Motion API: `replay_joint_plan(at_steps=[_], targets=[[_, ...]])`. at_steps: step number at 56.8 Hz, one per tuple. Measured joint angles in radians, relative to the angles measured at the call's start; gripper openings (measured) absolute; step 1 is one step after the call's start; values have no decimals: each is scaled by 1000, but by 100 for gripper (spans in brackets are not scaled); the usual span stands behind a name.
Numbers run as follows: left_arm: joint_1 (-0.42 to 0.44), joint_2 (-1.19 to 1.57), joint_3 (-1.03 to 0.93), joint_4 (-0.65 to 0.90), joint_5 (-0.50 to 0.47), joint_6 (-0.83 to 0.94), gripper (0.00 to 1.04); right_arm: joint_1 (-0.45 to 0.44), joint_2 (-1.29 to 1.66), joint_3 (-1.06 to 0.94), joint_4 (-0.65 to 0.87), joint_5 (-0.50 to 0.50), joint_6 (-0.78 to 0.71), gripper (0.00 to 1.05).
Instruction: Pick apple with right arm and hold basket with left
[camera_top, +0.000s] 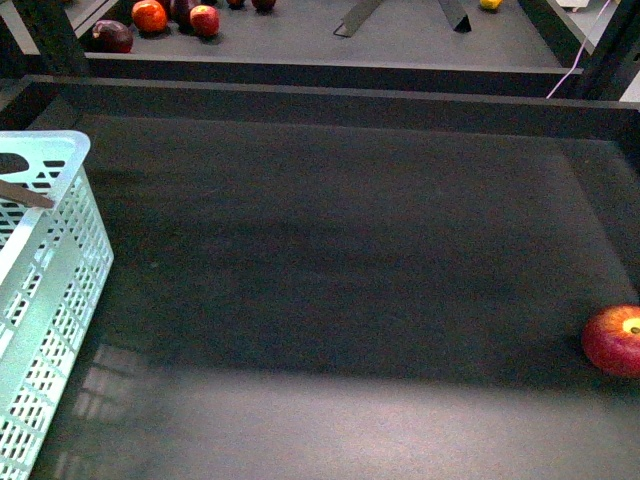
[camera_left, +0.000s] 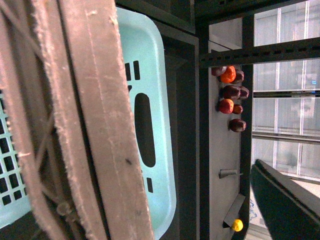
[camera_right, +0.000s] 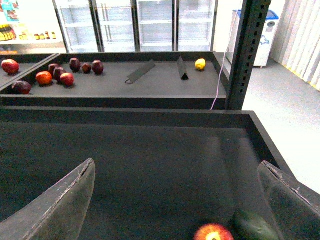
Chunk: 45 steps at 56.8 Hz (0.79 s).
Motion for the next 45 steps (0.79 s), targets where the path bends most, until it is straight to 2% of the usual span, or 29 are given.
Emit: replay_joint_plan(at_steps=[6,21,34,45], targets=[[-8,8,11,-15,-24,5,64,0,0,0,0,0,0,96],[-25,39,27,-50,-53,0,16,0,0,0,0,0,0,96],[-56,10,32,-93,-61,14,16,0,0,0,0,0,0,96],[-112,-91,29,-184,-29,14,16,0,0,0,0,0,0,96]])
